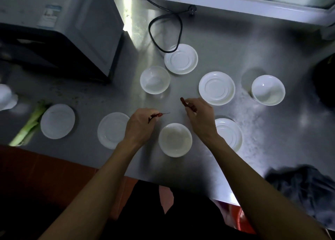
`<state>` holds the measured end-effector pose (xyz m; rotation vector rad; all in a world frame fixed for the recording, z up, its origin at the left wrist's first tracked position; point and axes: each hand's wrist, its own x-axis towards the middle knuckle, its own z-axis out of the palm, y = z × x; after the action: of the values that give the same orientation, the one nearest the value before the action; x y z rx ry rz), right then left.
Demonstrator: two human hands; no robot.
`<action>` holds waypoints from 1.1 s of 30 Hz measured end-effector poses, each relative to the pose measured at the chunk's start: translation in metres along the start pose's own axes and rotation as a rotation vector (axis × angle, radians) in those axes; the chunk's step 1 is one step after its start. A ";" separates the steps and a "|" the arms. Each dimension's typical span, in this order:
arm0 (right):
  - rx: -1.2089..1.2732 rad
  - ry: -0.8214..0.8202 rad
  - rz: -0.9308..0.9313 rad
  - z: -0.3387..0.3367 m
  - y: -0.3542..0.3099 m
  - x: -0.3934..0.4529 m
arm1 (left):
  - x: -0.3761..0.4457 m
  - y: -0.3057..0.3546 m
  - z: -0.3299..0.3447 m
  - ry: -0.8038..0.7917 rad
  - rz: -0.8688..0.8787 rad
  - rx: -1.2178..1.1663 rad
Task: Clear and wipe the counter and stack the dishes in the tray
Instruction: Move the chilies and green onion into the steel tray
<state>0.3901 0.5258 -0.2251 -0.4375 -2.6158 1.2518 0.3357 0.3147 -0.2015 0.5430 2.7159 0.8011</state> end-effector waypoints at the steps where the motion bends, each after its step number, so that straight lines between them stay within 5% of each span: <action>1: 0.021 -0.004 -0.006 0.000 -0.004 -0.002 | -0.004 0.000 -0.004 0.013 -0.006 -0.006; 13: 0.126 -0.114 -0.239 0.039 -0.092 -0.016 | -0.051 -0.040 -0.070 0.185 -0.111 -0.043; 33: 0.135 -0.267 -0.409 0.212 -0.315 -0.146 | -0.265 -0.243 -0.219 0.484 -0.286 -0.089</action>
<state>0.4058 0.1338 -0.1181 0.2955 -2.6152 1.4028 0.4305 -0.0876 -0.1228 -0.0782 3.0611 1.0782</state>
